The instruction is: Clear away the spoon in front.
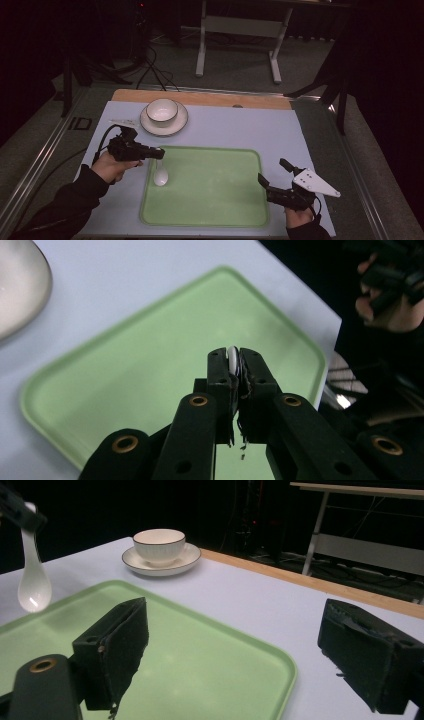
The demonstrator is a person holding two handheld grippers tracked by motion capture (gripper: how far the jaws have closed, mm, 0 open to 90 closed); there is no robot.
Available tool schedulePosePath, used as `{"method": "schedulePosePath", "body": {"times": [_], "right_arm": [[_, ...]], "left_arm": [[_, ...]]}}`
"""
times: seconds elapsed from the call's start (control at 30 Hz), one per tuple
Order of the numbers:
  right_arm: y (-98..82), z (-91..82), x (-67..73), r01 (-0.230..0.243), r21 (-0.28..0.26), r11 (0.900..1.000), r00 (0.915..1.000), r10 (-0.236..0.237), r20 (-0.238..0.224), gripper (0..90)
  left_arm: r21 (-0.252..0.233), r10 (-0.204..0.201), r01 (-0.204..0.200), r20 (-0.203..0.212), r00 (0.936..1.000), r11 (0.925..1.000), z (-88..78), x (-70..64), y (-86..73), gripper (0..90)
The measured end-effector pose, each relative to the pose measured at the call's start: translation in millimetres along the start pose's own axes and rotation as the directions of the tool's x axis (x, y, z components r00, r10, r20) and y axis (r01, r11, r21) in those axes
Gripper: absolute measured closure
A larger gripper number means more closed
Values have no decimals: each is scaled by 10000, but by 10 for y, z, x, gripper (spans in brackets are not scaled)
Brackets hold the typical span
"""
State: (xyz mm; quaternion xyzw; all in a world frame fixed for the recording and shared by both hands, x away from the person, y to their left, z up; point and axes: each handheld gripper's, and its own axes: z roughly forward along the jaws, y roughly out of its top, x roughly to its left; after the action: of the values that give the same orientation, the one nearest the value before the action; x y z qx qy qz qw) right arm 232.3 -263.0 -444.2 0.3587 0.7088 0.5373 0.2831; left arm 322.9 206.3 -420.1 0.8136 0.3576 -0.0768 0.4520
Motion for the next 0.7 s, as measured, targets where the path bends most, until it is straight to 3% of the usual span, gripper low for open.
{"method": "schedulePosePath", "body": {"times": [0.27,0.3,0.4,0.57,0.7], "right_arm": [[-2,2,-2,-32,44,10000,10000,32,-25,126],[-1,2,-3,-36,43,10000,10000,36,-36,126],[-3,2,-9,-69,42,10000,10000,70,-43,126],[-5,7,-10,-66,63,10000,10000,66,-43,126],[-5,8,-7,-30,77,10000,10000,31,-66,126]], "left_arm": [[668,-81,44,557,9984,9978,138,-12,-67,853],[1006,-40,-24,638,9980,9949,202,-8,-106,853],[1341,-33,-89,905,9959,9909,271,5,-156,852],[1580,-129,-69,1238,9922,9874,342,26,-203,852],[1424,-67,-128,1352,9908,9897,351,49,-216,851]]}}
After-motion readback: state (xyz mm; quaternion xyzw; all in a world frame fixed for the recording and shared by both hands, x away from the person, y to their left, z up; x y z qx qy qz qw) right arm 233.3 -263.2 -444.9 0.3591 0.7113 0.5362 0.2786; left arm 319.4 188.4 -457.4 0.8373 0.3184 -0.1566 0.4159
